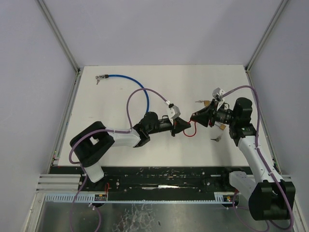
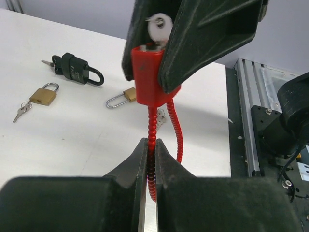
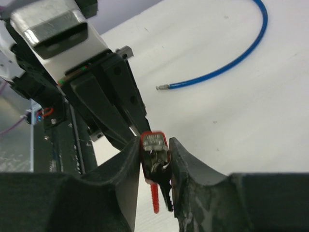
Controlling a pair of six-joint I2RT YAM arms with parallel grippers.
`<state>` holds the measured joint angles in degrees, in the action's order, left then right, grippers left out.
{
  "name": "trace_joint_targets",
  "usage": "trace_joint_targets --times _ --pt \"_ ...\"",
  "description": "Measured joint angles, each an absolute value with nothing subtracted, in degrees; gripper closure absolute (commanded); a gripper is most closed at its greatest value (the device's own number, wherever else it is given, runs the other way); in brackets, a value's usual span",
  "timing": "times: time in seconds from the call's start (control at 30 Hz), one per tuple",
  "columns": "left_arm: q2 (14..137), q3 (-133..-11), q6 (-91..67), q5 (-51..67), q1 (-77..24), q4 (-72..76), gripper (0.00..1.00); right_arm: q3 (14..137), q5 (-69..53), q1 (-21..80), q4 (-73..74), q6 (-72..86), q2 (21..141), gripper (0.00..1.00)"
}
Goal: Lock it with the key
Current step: Lock the lock.
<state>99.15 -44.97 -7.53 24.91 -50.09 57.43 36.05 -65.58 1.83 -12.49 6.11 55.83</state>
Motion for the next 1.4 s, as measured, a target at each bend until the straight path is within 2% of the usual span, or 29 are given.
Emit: trace_joint_targets --times 0.13,0.23,0.37,0.5,0.63,0.77,0.87,1.07,1.4 --pt "99.2 -44.8 -5.5 25.0 -50.1 57.2 1.0 36.6 -65.3 1.8 -7.2 2.7 56.0 0.34" --pt "99.2 -44.3 -4.2 25.0 -50.1 57.4 1.0 37.7 -64.9 1.8 -3.0 0.2 55.8 0.23" --pt "99.2 -42.6 -2.7 24.9 -50.1 57.4 1.0 40.0 -64.2 1.7 1.7 -3.5 53.9 0.17" --pt "99.2 -40.9 -1.1 23.8 -50.1 57.4 1.0 43.1 -63.8 0.7 7.8 -8.8 51.7 0.16" --pt "98.7 -37.9 1.2 20.9 -50.1 56.9 1.0 45.8 -62.2 0.0 13.4 -13.9 50.2 0.18" --pt "96.6 -35.0 5.0 15.9 -50.8 54.8 1.0 46.0 -62.3 -0.1 15.4 -14.7 49.9 0.27" --pt "95.1 -34.7 8.2 12.5 -51.4 53.0 1.0 46.1 -63.1 -0.1 16.4 -13.3 52.7 0.32" --pt "94.4 -35.0 15.2 6.8 -53.7 48.4 1.0 47.5 -61.0 0.6 20.9 -11.4 61.6 0.34" --pt "94.4 -39.5 22.4 1.2 -56.7 40.4 1.0 48.0 -56.1 4.7 22.0 -8.7 64.4 0.5"
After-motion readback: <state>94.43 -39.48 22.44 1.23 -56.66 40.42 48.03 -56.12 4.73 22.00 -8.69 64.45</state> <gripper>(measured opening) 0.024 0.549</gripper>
